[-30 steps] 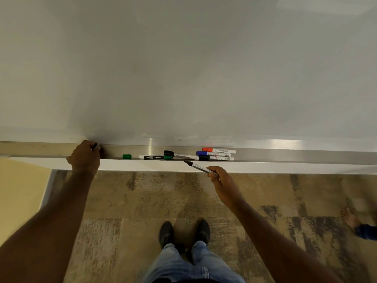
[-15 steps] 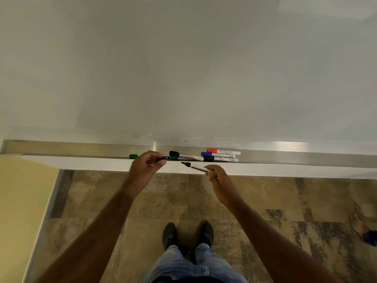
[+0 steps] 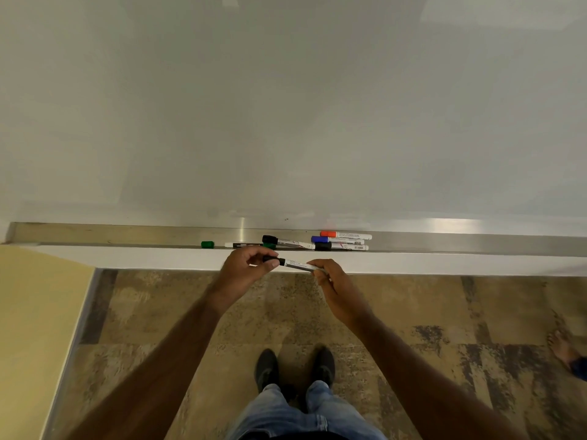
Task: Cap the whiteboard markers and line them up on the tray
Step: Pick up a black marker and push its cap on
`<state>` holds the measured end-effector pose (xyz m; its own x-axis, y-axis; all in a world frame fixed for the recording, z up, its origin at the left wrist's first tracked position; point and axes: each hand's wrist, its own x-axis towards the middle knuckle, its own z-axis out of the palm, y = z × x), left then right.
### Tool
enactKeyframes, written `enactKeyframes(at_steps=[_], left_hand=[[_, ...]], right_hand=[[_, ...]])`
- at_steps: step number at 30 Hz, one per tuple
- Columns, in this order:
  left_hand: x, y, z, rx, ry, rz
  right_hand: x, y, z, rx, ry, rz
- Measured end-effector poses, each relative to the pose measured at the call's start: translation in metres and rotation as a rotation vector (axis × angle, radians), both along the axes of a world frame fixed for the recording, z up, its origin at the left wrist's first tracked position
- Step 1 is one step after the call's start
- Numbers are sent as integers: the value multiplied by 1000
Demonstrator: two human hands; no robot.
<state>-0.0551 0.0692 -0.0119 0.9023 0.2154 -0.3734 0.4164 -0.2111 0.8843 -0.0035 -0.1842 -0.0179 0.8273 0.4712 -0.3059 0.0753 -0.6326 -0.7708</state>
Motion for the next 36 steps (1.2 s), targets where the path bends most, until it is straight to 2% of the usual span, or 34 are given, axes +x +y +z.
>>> enactKeyframes(at_steps=[10,13,17,23,29,36], left_hand=[[-7,-35,-5,-196,42,237],[-11,-63,-7,-300,33,396],[-13,-87,-9,-318,25,567],[-9,-91,-8,-419,35,677],[-7,-86,1,-623,-2,730],[-6,-82,6,-722,-9,786]], right_hand=[[-15,6,0,18,91,57],[-23,14,-2,-13,89,62],[-33,19,-5,23,84,10],[-32,20,-6,30,82,-1],[-31,23,-1,29,53,2],[-29,23,3,62,2,-42]])
